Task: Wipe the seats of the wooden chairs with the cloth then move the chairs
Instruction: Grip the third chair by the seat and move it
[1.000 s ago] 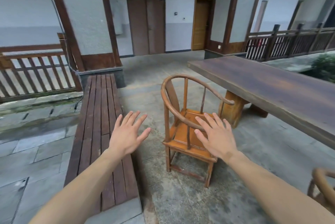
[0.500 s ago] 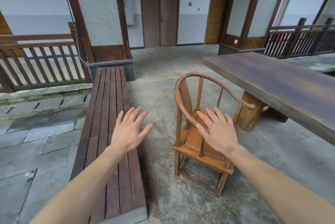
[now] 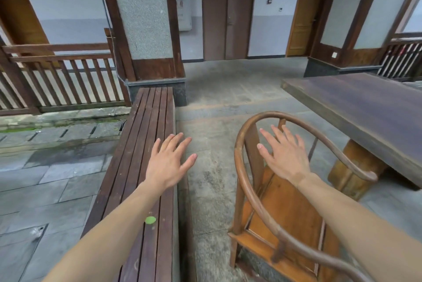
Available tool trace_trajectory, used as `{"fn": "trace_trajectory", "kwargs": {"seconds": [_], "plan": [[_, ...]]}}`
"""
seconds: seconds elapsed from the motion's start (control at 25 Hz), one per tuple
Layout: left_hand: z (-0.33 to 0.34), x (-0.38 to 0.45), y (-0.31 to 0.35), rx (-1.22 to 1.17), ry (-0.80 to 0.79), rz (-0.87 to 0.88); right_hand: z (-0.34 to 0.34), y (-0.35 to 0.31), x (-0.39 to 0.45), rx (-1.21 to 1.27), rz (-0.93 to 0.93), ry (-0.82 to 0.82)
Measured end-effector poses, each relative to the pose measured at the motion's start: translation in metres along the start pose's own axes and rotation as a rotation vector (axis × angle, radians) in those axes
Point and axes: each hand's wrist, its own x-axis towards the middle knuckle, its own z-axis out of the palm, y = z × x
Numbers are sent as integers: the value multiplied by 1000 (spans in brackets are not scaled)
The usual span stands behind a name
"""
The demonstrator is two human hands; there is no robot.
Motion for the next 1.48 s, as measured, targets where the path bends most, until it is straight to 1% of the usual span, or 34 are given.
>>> {"fn": "trace_trajectory", "kwargs": {"seconds": [0.2,0.28,0.44,0.6,0.72,0.88,1.04,1.2,1.36,1.48], "plan": [[21,83,-28,11,23,-40,28,-9,103,9,-64,-37],[38,117,-47,38,21,-33,43,-17,147,21,-78,-58],[81,196,-86,22,17,-32,84,-30,228,-8,-112,-47],[125,295,-148,21,-4,-8,131,-45,331,-16,-52,-60],[143,371,-196,16,-27,5,155,-63,405,-17,-22,-92],[166,466,-231,-7,-49,65,183,-73,482,-17,39,-115],[203,543,-233,-60,-76,128,207,-66,539,-42,81,-141],[246,617,-222,-75,-112,212,229,-34,591,-44,139,-149],[292,720,-191,-77,-106,289,248,22,671,-36,223,-92],[317,805,-149,-96,-89,373,249,76,723,-54,288,-35]]}}
